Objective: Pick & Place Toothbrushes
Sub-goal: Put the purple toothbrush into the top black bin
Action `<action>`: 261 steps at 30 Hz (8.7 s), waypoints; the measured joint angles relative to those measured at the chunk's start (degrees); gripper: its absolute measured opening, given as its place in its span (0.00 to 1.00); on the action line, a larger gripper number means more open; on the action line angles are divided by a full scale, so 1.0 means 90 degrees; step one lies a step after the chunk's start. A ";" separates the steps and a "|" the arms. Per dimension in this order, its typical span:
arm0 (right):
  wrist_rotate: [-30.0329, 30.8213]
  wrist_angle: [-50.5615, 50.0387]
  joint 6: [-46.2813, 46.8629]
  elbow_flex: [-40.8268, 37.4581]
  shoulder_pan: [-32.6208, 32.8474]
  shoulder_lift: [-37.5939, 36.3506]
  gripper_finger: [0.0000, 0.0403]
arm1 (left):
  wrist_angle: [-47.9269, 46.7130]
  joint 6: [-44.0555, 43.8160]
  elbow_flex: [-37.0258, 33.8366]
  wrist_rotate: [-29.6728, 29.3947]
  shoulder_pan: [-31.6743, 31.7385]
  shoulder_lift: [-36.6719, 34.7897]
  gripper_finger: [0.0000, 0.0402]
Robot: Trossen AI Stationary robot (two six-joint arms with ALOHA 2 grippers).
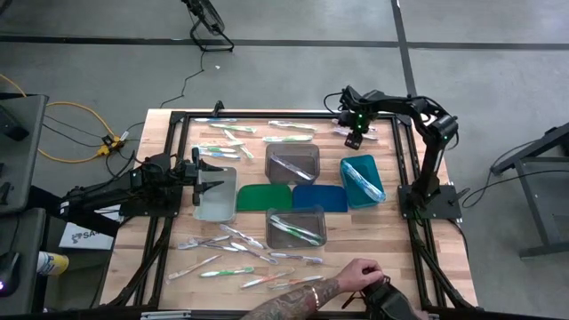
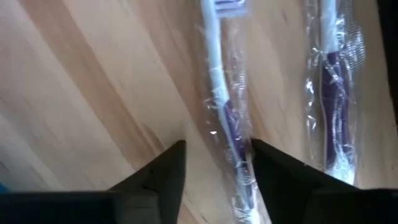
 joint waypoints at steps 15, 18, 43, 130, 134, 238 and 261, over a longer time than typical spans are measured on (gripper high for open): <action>-0.0417 0.0007 0.0471 -0.0053 -0.0004 -0.0324 0.02 | 0.0000 -0.0001 0.0000 0.0000 0.0000 -0.0001 0.47; -0.0893 -0.0226 0.0701 -0.0047 0.0028 -0.0908 0.02 | -0.0002 0.0001 0.0000 0.0000 0.0000 0.0001 0.47; -0.2636 -0.0814 0.2146 0.1259 0.1876 -0.2346 0.02 | -0.0002 0.0001 0.0000 0.0000 0.0000 0.0001 0.47; -0.0582 -0.2531 0.3295 0.2997 0.1565 -0.0199 0.37 | -0.0002 0.0001 0.0000 0.0500 0.0000 -0.0001 0.47; -0.0476 -0.2488 0.3276 0.2533 0.0887 -0.0194 0.37 | -0.0001 0.0000 0.0000 0.0500 0.0000 0.0000 0.47; -0.1345 -0.0462 0.4685 0.0908 0.2577 -0.2523 0.04 | 0.0000 0.0001 0.0000 0.0500 0.0000 0.0000 0.47; -0.0908 0.1117 0.4976 0.0911 0.3722 -0.0814 0.20 | -0.0002 0.0000 0.0000 0.0503 0.0000 -0.0001 0.47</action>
